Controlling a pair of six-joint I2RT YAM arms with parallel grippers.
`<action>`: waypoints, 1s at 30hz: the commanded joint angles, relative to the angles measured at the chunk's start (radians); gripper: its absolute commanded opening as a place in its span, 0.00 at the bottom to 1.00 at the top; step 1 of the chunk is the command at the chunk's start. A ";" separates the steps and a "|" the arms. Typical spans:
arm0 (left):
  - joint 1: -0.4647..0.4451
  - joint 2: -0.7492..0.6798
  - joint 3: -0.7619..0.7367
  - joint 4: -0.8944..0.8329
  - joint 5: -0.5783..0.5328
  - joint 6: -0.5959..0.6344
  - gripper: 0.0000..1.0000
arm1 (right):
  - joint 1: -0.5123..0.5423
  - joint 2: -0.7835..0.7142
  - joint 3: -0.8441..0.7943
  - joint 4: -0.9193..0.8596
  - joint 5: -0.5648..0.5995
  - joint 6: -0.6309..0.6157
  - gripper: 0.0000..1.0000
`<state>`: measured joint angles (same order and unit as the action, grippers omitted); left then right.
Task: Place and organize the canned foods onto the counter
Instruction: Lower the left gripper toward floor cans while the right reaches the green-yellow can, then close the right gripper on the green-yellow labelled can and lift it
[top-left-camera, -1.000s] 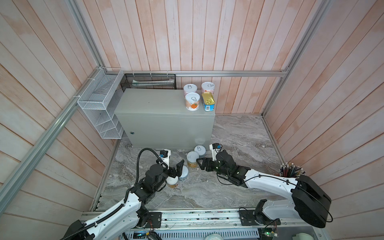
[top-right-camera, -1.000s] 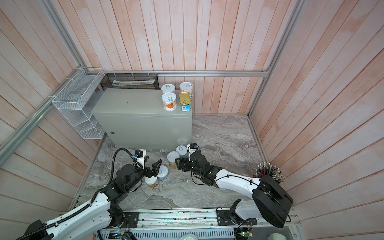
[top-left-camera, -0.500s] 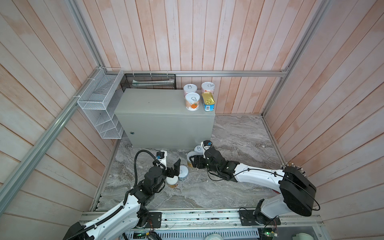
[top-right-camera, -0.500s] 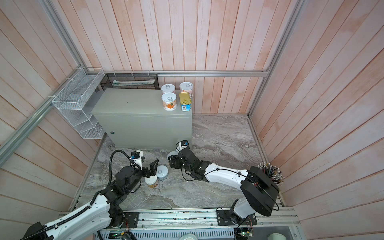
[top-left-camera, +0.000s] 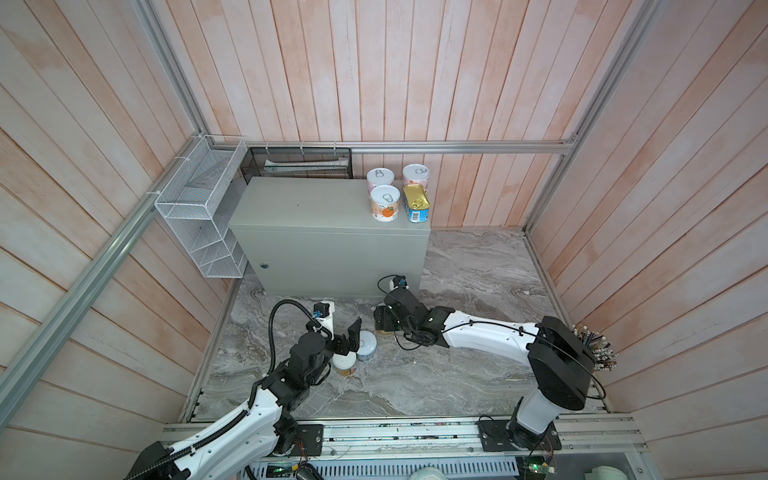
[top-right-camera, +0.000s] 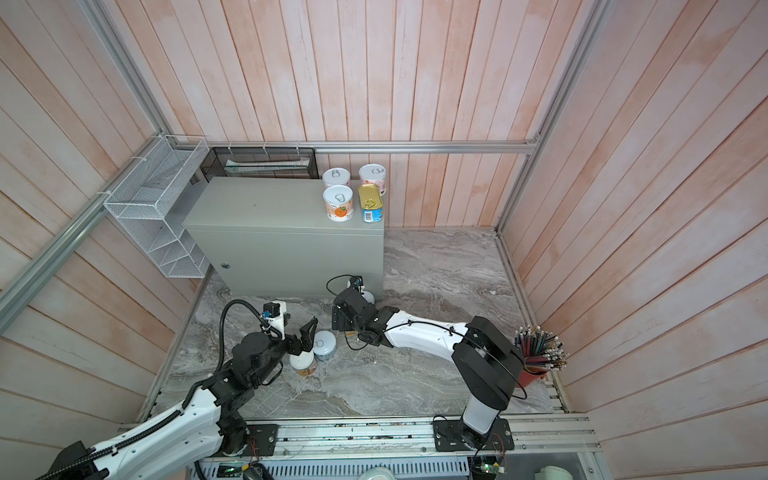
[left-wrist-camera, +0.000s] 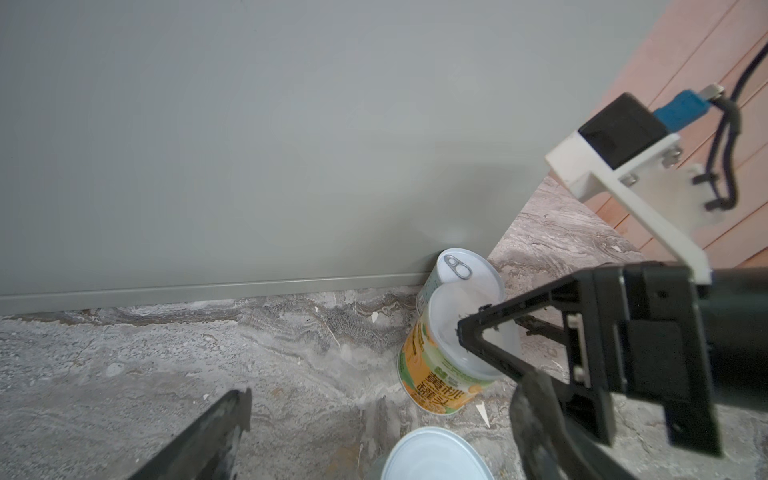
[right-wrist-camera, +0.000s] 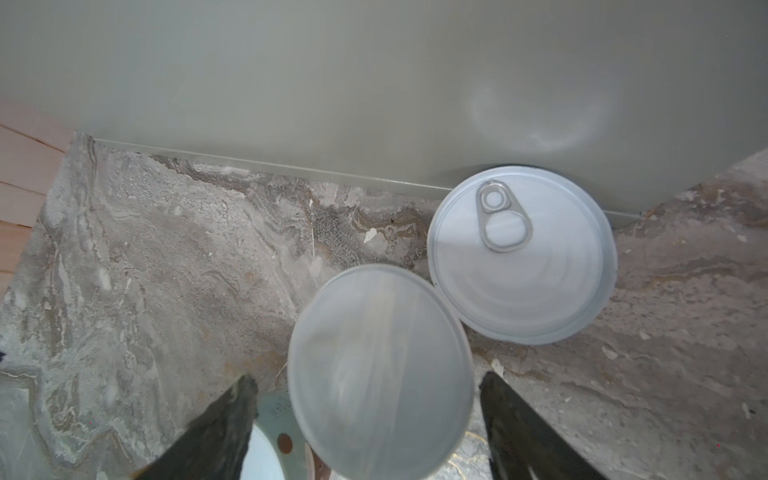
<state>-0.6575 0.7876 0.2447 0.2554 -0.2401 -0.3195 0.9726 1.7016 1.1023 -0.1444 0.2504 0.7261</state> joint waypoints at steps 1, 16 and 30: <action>-0.004 0.014 -0.007 0.021 0.002 -0.016 1.00 | 0.006 0.024 0.029 -0.060 0.023 -0.004 0.84; -0.004 0.011 -0.002 0.010 -0.003 -0.015 1.00 | 0.007 0.128 0.131 -0.096 0.024 -0.022 0.84; -0.004 0.049 0.004 0.016 -0.001 -0.024 1.00 | 0.005 0.185 0.169 -0.102 0.082 0.014 0.79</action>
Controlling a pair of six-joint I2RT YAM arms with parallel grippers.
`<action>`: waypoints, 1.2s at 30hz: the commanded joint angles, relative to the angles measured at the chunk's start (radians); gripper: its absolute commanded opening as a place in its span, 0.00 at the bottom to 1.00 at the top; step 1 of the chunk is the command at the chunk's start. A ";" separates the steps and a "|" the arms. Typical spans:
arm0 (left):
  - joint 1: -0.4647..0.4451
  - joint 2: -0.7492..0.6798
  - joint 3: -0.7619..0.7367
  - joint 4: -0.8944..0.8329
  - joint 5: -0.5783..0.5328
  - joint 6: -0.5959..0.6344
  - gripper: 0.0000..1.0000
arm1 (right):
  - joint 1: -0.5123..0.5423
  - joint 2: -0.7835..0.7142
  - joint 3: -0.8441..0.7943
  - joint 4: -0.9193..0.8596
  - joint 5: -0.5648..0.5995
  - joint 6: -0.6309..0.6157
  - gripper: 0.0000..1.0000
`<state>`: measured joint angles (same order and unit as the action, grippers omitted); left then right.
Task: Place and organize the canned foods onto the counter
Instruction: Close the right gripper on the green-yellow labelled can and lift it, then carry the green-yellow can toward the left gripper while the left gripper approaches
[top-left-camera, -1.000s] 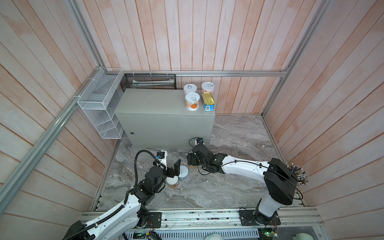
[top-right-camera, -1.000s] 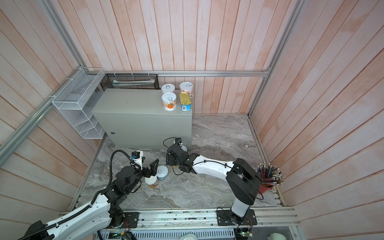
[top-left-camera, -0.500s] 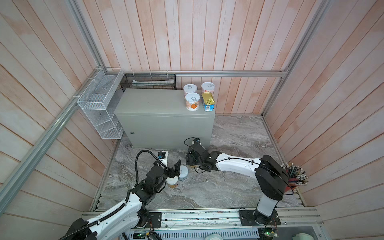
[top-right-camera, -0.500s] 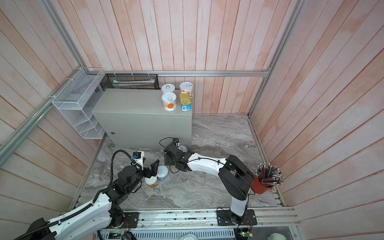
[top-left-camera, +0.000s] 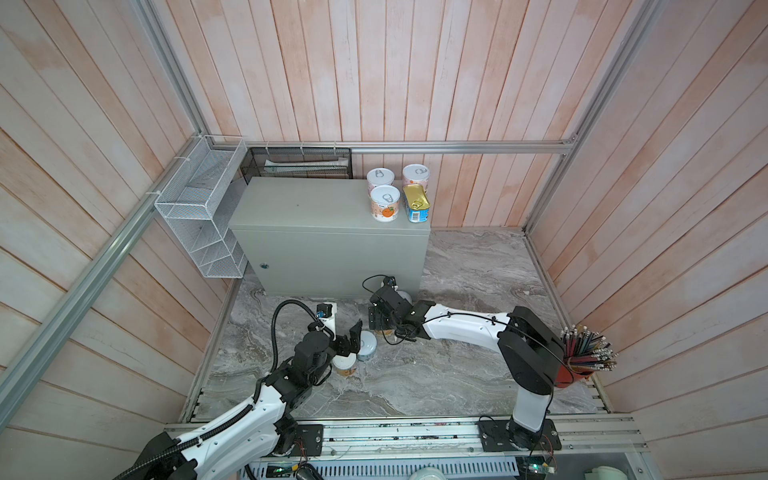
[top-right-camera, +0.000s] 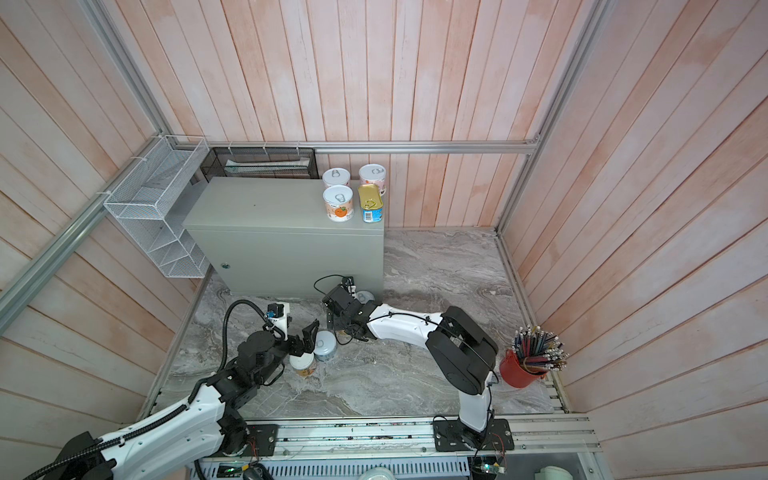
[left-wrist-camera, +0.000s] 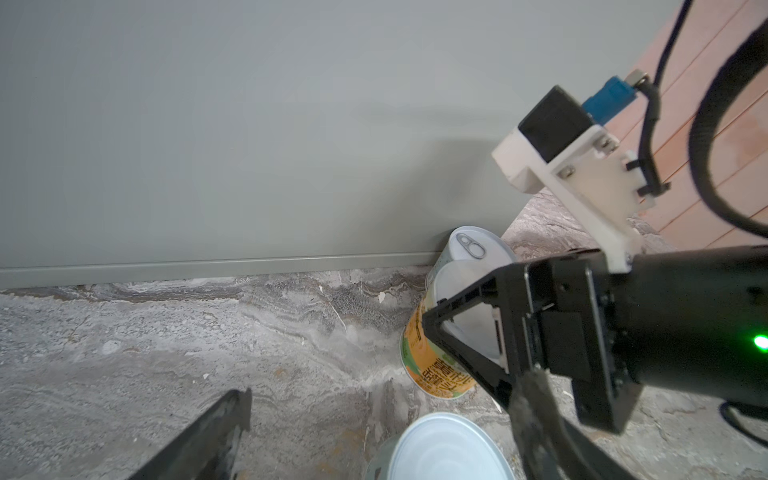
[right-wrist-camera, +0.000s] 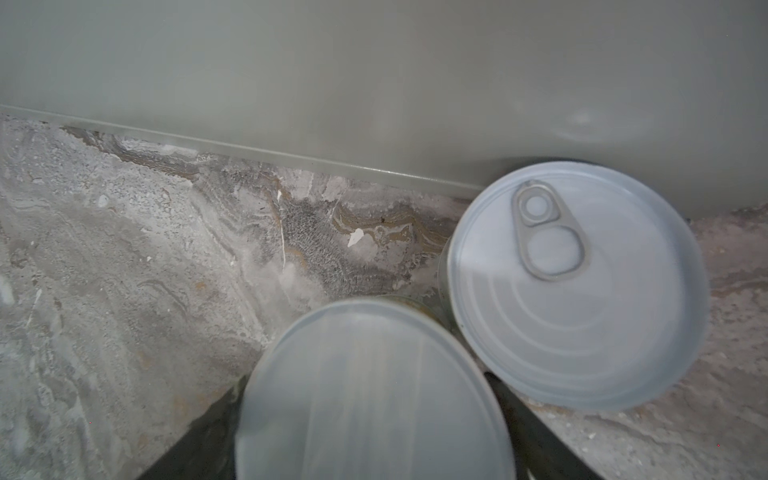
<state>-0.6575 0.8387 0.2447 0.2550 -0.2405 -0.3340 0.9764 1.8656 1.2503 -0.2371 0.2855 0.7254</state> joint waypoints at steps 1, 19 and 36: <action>-0.004 -0.004 0.002 0.019 0.000 -0.010 1.00 | 0.001 0.022 0.022 -0.008 0.052 0.018 0.77; -0.004 0.003 -0.002 0.035 0.012 -0.010 1.00 | -0.002 -0.129 -0.008 0.000 0.023 0.017 0.59; -0.003 0.035 -0.004 0.070 0.070 -0.007 1.00 | -0.004 -0.474 -0.209 0.044 -0.029 0.054 0.57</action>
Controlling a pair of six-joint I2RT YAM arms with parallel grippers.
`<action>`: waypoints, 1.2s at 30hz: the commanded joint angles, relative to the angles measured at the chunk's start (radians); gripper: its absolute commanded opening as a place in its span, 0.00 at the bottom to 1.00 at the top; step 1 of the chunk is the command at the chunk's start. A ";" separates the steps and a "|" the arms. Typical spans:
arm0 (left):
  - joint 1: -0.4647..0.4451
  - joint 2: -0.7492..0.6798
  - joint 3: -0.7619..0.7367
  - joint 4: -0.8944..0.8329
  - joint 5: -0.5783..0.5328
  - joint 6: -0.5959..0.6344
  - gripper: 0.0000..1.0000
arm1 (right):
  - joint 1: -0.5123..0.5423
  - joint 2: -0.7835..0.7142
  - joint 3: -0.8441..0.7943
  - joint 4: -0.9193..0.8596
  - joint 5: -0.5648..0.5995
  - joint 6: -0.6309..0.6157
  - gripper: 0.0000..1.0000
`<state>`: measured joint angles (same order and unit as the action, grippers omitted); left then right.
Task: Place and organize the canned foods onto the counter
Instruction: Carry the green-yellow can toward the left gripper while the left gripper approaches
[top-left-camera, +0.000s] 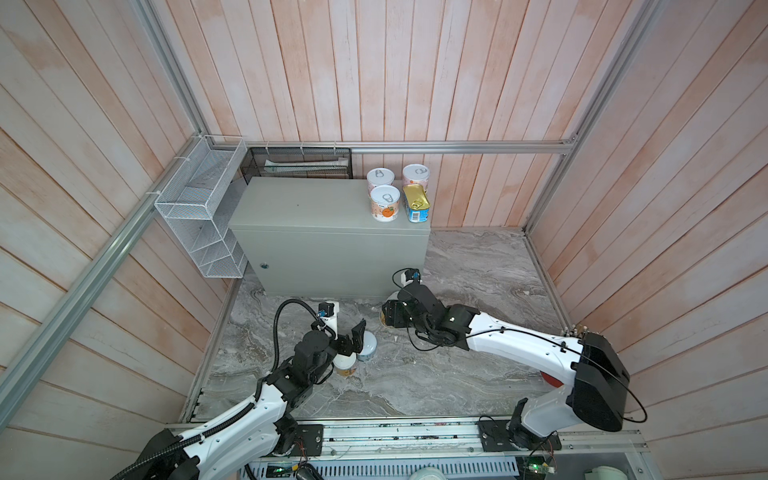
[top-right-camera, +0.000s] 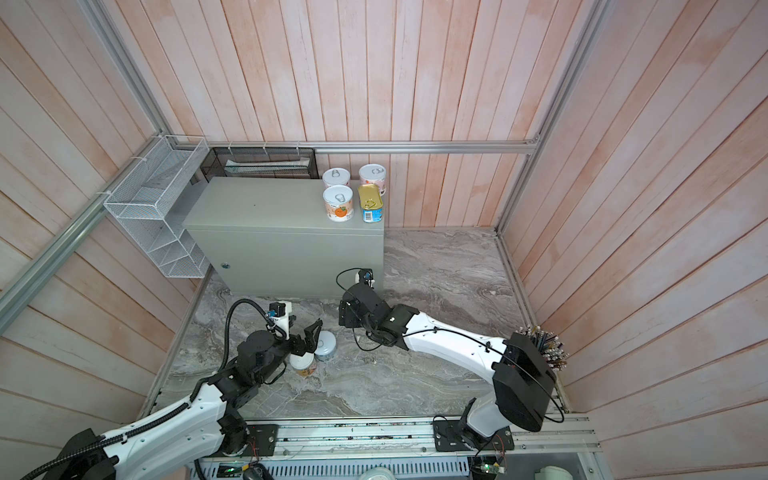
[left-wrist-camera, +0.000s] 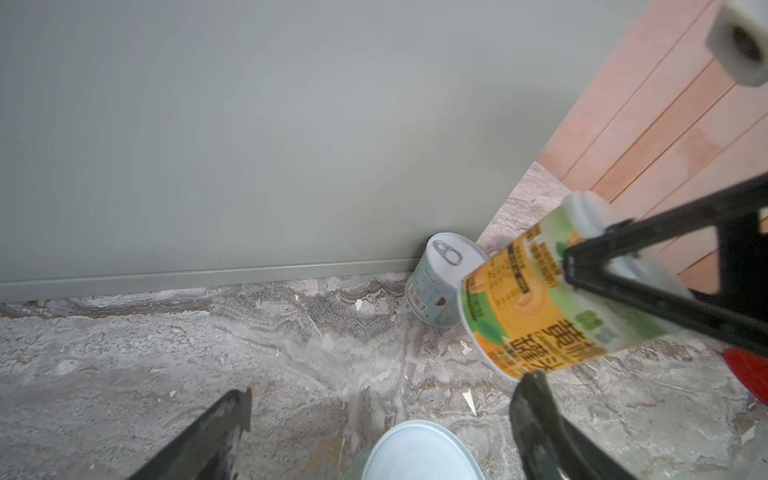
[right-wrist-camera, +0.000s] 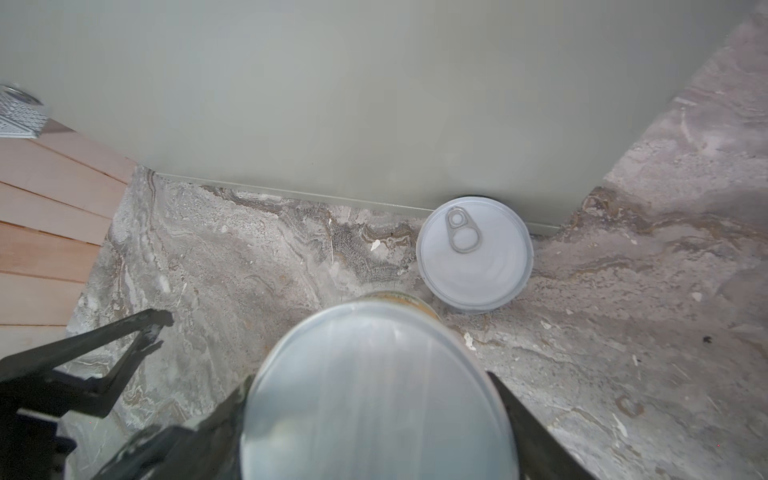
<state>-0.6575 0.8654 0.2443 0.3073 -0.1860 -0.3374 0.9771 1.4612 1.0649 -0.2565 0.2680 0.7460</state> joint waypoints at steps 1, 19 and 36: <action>-0.004 0.010 -0.003 0.018 0.019 -0.005 1.00 | -0.005 -0.099 -0.052 0.068 -0.014 0.046 0.57; -0.004 0.171 0.034 0.072 0.146 -0.002 1.00 | -0.022 -0.484 -0.443 0.105 0.075 0.194 0.58; -0.114 0.207 0.055 0.191 0.422 0.110 1.00 | -0.030 -0.480 -0.453 0.063 0.015 0.117 0.58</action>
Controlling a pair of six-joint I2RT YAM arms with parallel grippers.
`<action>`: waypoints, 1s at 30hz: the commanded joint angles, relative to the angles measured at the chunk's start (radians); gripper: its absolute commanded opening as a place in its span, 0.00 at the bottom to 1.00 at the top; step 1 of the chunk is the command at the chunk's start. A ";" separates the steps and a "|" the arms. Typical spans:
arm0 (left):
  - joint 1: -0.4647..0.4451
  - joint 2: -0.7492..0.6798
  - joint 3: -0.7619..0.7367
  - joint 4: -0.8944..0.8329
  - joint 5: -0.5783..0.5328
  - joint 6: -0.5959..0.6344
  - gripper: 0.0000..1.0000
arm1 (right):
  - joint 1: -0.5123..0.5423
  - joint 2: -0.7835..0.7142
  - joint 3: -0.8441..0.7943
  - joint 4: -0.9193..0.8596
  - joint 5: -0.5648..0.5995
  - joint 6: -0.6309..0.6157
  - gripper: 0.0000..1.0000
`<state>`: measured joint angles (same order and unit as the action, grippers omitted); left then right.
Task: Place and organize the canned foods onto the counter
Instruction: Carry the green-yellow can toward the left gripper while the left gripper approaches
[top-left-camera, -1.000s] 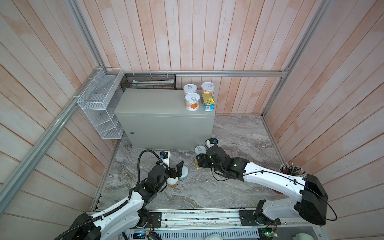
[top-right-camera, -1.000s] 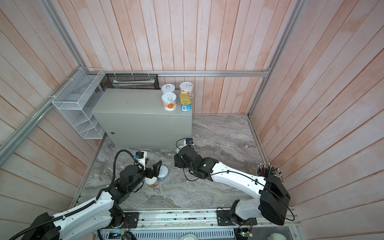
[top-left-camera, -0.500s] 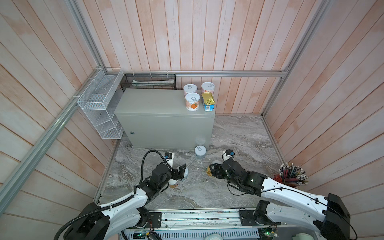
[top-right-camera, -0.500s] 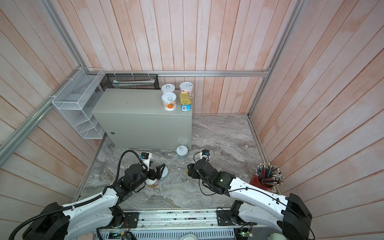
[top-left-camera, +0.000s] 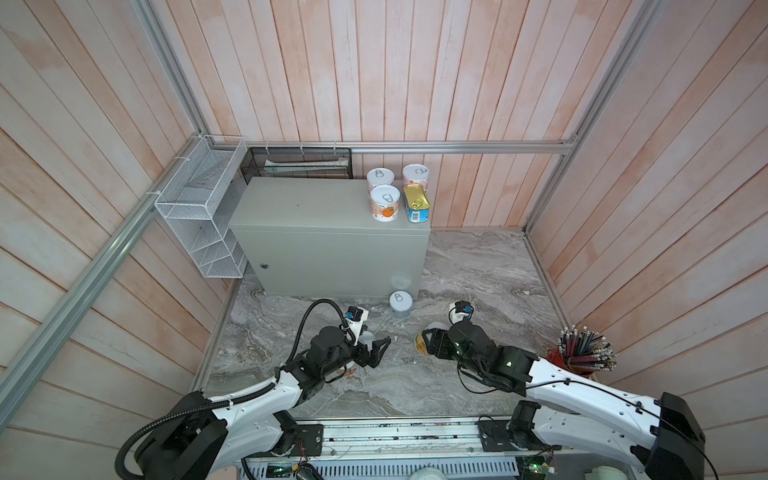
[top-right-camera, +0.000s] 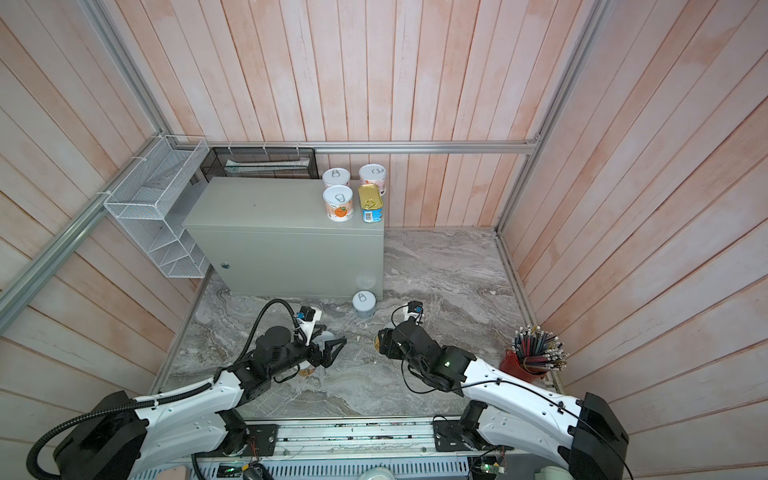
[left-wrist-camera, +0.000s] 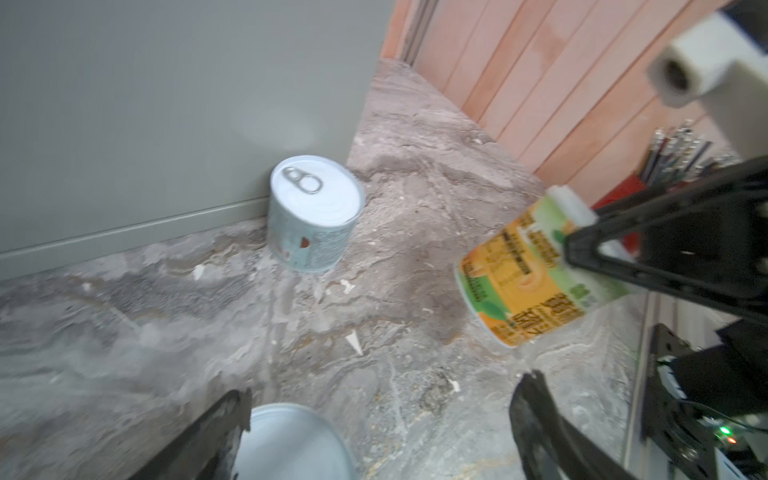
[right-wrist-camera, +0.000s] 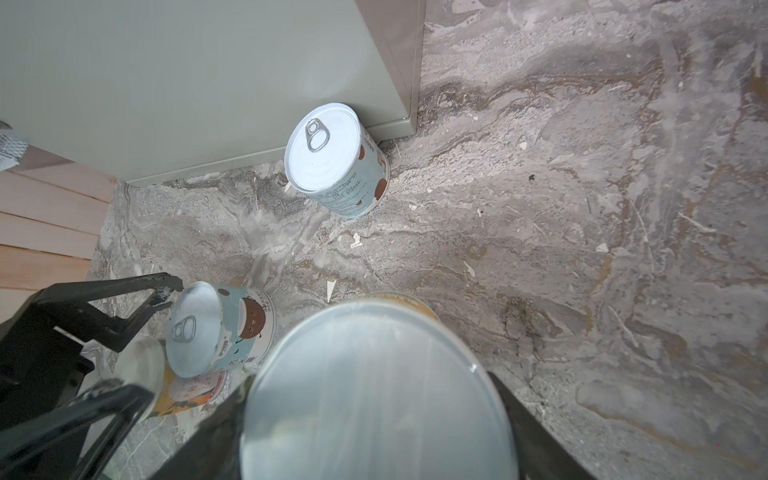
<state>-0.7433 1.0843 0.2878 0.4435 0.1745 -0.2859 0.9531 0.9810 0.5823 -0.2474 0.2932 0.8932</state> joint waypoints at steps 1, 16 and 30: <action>-0.042 -0.012 0.013 0.060 0.067 0.072 1.00 | -0.006 0.004 0.035 0.056 -0.016 -0.037 0.58; -0.157 0.038 0.056 0.147 0.172 0.196 1.00 | -0.016 0.019 0.078 0.145 -0.246 -0.112 0.58; -0.169 0.178 0.144 0.196 0.230 0.237 1.00 | -0.017 -0.059 0.068 0.158 -0.353 -0.155 0.59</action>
<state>-0.9062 1.2446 0.3988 0.5961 0.3668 -0.0849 0.9409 0.9657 0.6067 -0.1795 -0.0219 0.7605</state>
